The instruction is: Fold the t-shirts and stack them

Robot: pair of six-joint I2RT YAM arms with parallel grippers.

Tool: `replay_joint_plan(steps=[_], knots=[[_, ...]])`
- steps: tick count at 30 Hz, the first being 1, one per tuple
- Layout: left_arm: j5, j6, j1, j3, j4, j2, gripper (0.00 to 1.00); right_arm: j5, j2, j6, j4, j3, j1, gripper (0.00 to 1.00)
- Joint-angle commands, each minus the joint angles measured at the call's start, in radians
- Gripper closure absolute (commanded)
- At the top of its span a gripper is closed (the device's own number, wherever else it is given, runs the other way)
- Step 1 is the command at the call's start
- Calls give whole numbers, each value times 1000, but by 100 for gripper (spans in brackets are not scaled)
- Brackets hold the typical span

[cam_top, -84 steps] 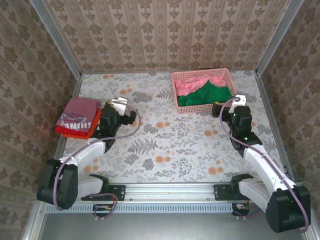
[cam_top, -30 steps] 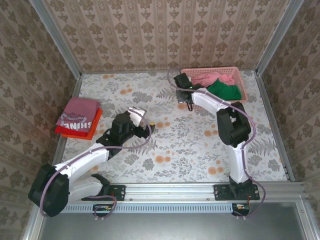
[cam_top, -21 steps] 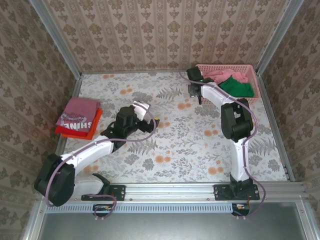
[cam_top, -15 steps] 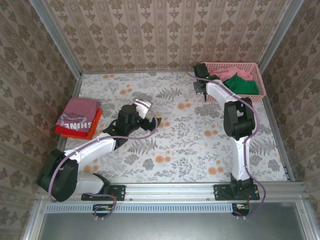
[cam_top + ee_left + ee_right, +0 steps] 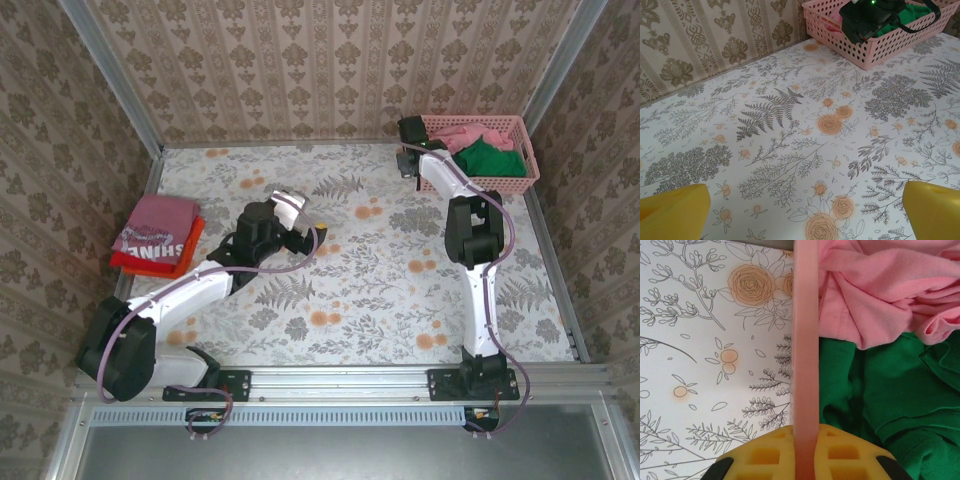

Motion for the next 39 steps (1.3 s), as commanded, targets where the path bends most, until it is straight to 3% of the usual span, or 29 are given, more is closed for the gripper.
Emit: replay_joint_plan(steps=[1, 10, 11, 16, 19, 24, 28, 34, 39], knots=[[11, -4, -8, 15, -1, 4, 0, 7, 45, -36, -35, 46, -17, 97], [6, 0, -8, 17, 3, 14, 0, 0, 64, -29, -45, 91, -31, 93], [6, 0, -8, 17, 4, 18, 0, -9, 63, -20, -53, 98, -29, 88], [6, -4, -8, 19, 30, 45, 0, -93, -36, 6, -21, 39, -12, 40], [12, -10, -10, 22, 50, 61, 0, -133, -136, 29, 39, -44, -12, 29], [38, -13, -10, 31, 102, 86, 0, -183, -287, 69, 165, -196, -47, 24], [85, -2, -11, 41, 137, 108, 0, -199, -320, 85, 161, -210, -108, 22], [190, 19, -15, 72, 158, 143, 0, -239, -246, 96, 128, -125, -206, 21], [193, 19, -31, 76, 175, 151, 0, -277, -103, 117, 89, 41, -260, 21]])
